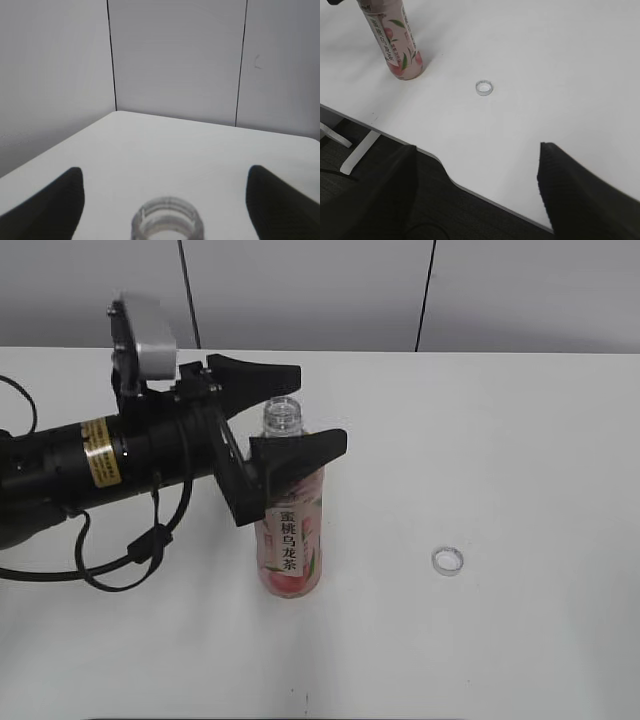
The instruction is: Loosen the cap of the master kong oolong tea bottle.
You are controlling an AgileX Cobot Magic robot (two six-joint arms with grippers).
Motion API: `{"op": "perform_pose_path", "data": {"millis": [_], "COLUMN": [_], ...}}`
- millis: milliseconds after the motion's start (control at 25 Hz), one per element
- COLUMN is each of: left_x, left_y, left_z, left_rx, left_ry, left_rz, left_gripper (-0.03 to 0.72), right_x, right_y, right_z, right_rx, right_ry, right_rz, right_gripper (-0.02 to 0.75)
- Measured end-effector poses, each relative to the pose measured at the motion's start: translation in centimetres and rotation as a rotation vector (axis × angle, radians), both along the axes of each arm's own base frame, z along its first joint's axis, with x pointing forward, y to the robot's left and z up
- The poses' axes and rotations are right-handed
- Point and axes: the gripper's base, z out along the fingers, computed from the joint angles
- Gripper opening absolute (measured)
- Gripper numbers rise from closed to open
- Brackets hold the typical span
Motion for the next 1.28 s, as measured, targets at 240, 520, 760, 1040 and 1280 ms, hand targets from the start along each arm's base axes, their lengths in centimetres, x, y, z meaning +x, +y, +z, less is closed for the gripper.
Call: {"op": "perform_pose_path", "data": {"millis": [240, 520, 760, 1040, 1280], "left_x": [-0.5, -1.3, -2.1, -3.7, -5.1], "left_y": [0.2, 0.9, 1.7, 2.6, 3.0], "left_z": [2.5, 5.7, 7.6, 10.0, 10.7], "left_rx": [-0.033, -0.02, 0.028, 0.012, 0.073], "left_ry": [-0.073, -0.092, -0.024, 0.096, 0.154], "left_rz": [0.0, 0.043, 0.113, 0.137, 0.108], "left_gripper": [0.589, 0.589, 0.587, 0.587, 0.587], "right_x": [0.0, 0.0, 0.0, 0.0, 0.0], "right_y": [0.0, 0.0, 0.0, 0.0, 0.0], "right_z": [0.0, 0.0, 0.0, 0.0, 0.0], "right_rx": [0.0, 0.0, 0.0, 0.0, 0.0], "right_ry": [0.0, 0.0, 0.0, 0.0, -0.001], "right_rz": [0.0, 0.0, 0.0, 0.0, 0.0], "right_gripper": [0.565, 0.565, 0.565, 0.565, 0.565]}}
